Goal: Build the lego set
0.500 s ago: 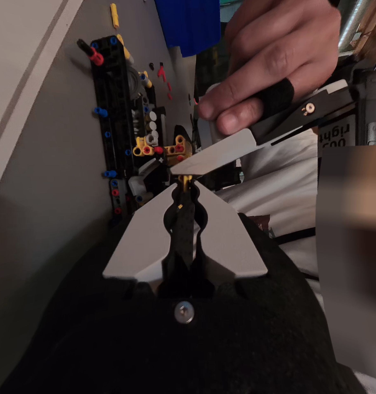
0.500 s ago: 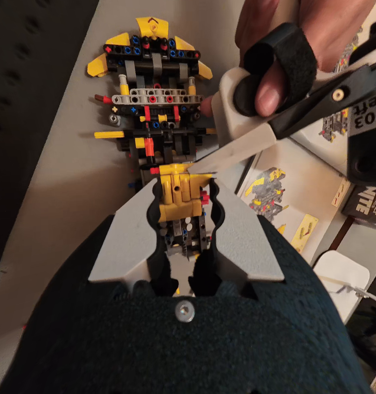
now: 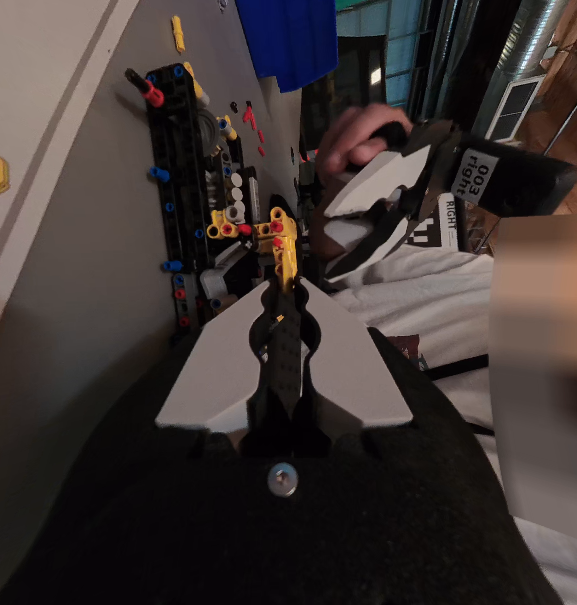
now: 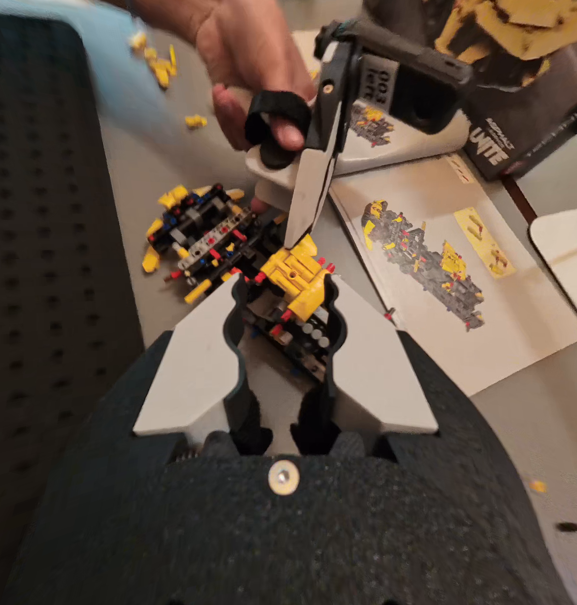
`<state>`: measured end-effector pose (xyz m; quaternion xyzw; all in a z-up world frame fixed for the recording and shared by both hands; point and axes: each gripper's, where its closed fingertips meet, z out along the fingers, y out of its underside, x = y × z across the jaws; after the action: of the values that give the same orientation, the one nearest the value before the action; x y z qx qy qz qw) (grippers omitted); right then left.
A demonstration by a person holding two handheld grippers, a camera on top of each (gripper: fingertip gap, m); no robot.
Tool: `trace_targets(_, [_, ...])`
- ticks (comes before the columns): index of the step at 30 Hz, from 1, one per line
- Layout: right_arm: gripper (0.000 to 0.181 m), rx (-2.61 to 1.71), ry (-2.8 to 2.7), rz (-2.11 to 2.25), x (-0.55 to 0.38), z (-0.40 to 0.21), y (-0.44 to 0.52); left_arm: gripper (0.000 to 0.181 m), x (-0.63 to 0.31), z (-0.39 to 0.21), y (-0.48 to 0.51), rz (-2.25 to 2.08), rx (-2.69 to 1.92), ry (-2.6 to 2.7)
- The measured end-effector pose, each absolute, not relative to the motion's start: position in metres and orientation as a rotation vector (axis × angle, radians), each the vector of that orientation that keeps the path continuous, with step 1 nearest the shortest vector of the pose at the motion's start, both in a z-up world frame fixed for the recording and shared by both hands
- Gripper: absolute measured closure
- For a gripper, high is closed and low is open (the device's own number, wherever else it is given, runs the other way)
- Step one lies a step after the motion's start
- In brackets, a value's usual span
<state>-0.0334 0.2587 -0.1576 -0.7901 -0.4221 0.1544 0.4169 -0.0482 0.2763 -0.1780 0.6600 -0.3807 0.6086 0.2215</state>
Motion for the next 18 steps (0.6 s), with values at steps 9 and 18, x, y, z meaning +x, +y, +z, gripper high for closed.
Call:
trace_targets(9, [0.149,-1.956,-0.593,0.131,-0.041,-0.167,0.249,0.159,-0.066,-0.181,0.292,1.771,2.009,-1.053])
trace_targets(18, [0.156,-1.832,-0.727,-0.408,-0.047,-0.181,0.256,0.162,-0.051,-0.176,0.299,1.880,2.152,-1.245])
